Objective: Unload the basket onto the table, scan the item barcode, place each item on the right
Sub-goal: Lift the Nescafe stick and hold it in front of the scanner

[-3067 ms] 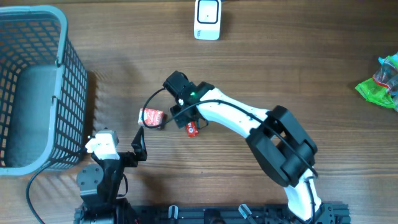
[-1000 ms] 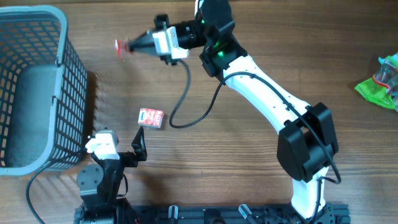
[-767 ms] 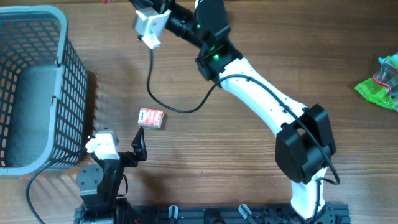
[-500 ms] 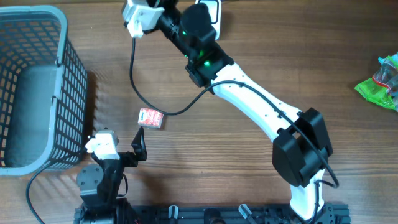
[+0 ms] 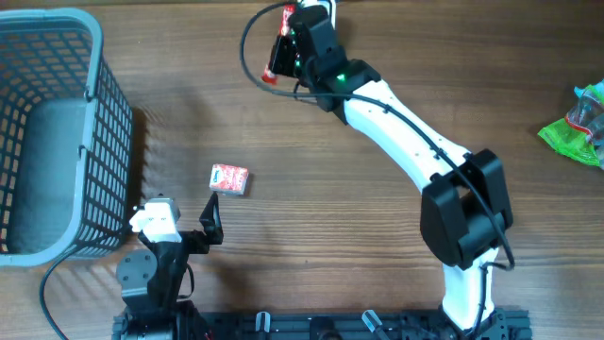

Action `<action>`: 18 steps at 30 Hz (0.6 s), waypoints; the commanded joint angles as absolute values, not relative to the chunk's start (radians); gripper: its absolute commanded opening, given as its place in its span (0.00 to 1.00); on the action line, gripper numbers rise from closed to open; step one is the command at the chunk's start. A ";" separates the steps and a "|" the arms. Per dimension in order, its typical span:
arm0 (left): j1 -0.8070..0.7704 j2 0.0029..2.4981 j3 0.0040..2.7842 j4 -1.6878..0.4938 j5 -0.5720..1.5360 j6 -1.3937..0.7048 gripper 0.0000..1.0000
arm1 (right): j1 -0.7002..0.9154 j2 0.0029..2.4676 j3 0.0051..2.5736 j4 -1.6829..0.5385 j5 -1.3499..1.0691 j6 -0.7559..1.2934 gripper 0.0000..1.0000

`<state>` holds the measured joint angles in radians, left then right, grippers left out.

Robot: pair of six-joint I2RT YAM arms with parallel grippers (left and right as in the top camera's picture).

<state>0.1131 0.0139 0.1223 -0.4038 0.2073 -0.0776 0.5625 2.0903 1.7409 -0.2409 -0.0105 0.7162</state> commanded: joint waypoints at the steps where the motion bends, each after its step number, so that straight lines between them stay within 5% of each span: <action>1: 0.113 0.008 0.120 -0.401 0.209 -0.087 1.00 | 0.492 2.190 1.750 -0.154 -0.006 0.886 0.05; 8: 0.113 0.008 0.120 -0.401 0.209 -0.087 1.00 | 0.406 2.345 1.794 0.105 -0.119 1.046 0.06; 18: 0.113 0.008 0.120 -0.401 0.209 -0.087 1.00 | 0.432 2.428 1.891 -0.066 -0.188 1.101 0.05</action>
